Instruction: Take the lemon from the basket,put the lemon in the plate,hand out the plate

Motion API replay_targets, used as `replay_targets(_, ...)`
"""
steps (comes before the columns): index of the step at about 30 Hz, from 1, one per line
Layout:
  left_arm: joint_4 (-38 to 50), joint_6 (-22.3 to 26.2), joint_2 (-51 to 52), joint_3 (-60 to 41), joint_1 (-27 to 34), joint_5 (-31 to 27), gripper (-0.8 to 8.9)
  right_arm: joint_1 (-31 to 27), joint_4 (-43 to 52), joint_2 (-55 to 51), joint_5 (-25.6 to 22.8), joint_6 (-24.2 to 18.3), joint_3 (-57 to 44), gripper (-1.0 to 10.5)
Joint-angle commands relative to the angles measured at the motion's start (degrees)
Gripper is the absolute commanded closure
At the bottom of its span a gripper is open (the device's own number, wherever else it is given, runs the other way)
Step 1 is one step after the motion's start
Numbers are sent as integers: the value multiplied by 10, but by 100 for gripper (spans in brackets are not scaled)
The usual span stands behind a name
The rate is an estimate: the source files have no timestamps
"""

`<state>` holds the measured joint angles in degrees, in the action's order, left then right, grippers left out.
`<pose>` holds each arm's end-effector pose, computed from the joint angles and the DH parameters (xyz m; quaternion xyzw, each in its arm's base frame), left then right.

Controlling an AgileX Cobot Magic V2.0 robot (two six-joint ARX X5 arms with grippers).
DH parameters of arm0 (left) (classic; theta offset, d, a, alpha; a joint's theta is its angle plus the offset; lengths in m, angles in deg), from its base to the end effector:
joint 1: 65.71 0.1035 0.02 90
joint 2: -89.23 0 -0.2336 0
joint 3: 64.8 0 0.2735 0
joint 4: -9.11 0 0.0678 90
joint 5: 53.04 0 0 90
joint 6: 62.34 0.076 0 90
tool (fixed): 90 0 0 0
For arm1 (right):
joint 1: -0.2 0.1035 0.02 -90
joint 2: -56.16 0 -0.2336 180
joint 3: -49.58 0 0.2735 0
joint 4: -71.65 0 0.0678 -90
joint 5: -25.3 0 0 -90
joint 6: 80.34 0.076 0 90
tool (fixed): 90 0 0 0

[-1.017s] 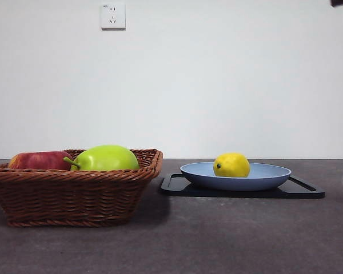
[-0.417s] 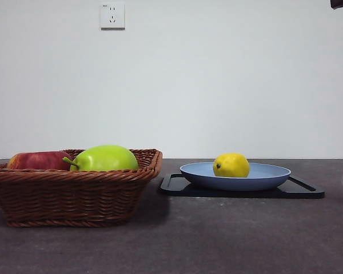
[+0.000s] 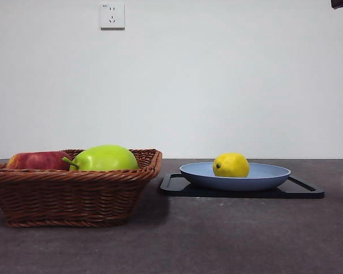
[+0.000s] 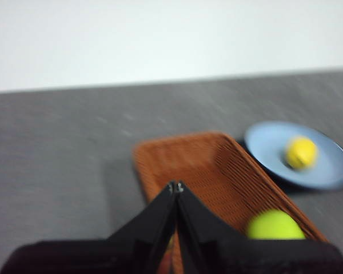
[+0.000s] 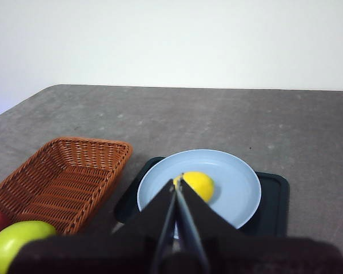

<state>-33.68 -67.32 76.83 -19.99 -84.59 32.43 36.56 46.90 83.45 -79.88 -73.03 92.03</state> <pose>0.1571 -0.0474 0.2744 -0.0246 0.0939 -0.1204 0.9880 0.1854 0.1118 0.2586 0.0262 0.0868 0.1780 0.9799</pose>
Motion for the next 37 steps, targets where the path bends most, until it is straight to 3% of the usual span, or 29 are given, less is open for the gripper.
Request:
replay_targets(1,20,18,37,-13,59,-1,805,5,5,0,-2,8,4,943)
replay_targets(7,107,57,82,-105,167,2,805,5,5,0,-2,8,4,943)
replay_targets(12,162,56,85,-192,202,2,805,5,5,0,-2,8,4,943)
replay_targets(21,169,55,124,-278,213,2,805,5,5,0,-2,8,4,943)
replay_targets(37,168,44,122,-305,212,3,805,5,5,0,-2,8,4,943)
